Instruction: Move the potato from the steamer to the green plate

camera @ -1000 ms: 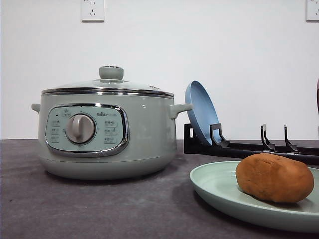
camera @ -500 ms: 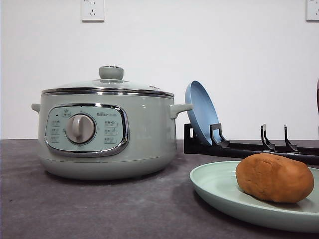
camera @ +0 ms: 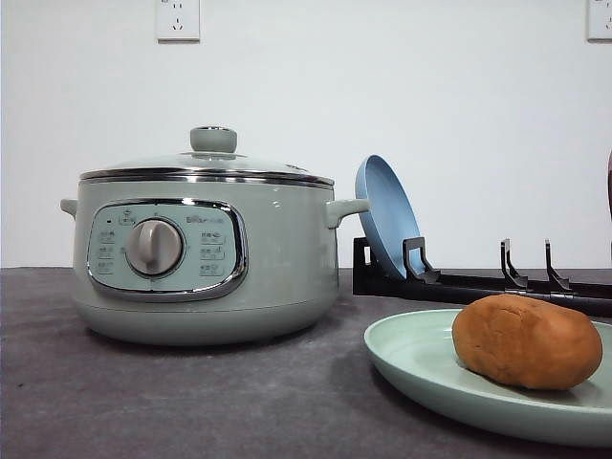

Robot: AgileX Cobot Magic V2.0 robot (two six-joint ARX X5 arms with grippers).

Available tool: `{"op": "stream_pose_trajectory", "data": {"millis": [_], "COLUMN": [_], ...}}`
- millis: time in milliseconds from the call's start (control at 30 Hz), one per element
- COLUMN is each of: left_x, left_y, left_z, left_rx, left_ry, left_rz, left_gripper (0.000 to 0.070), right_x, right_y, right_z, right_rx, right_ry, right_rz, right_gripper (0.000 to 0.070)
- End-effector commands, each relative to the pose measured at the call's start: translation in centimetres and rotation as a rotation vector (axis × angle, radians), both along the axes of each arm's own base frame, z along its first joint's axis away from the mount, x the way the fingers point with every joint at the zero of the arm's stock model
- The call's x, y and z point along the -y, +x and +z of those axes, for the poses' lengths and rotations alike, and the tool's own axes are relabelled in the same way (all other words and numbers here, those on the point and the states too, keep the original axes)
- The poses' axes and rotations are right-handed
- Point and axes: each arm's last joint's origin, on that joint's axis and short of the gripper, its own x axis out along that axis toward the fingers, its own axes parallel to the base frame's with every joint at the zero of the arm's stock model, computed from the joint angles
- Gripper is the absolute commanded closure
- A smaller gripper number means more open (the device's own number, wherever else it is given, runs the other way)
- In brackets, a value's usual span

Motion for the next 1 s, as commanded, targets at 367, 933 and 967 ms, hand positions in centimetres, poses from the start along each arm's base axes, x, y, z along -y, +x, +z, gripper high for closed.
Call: {"op": "stream_pose_trajectory", "data": {"millis": [367, 933, 967], "left_x": [0.00, 0.00, 0.00], "left_y": [0.08, 0.08, 0.08], "left_z": [-0.73, -0.73, -0.73], "left_rx": [-0.025, -0.025, -0.025], "left_ry": [0.008, 0.008, 0.008], "left_rz": [0.002, 0.002, 0.002], "left_gripper": [0.0683, 0.0683, 0.0683], "right_x": [0.00, 0.00, 0.00], "right_y": [0.01, 0.01, 0.01], "right_z": [-0.05, -0.05, -0.05], "right_rx": [0.006, 0.006, 0.006], "right_ry": [-0.007, -0.007, -0.007], "right_rz": [0.002, 0.002, 0.002], "right_gripper": [0.0679, 0.0679, 0.0679]}}
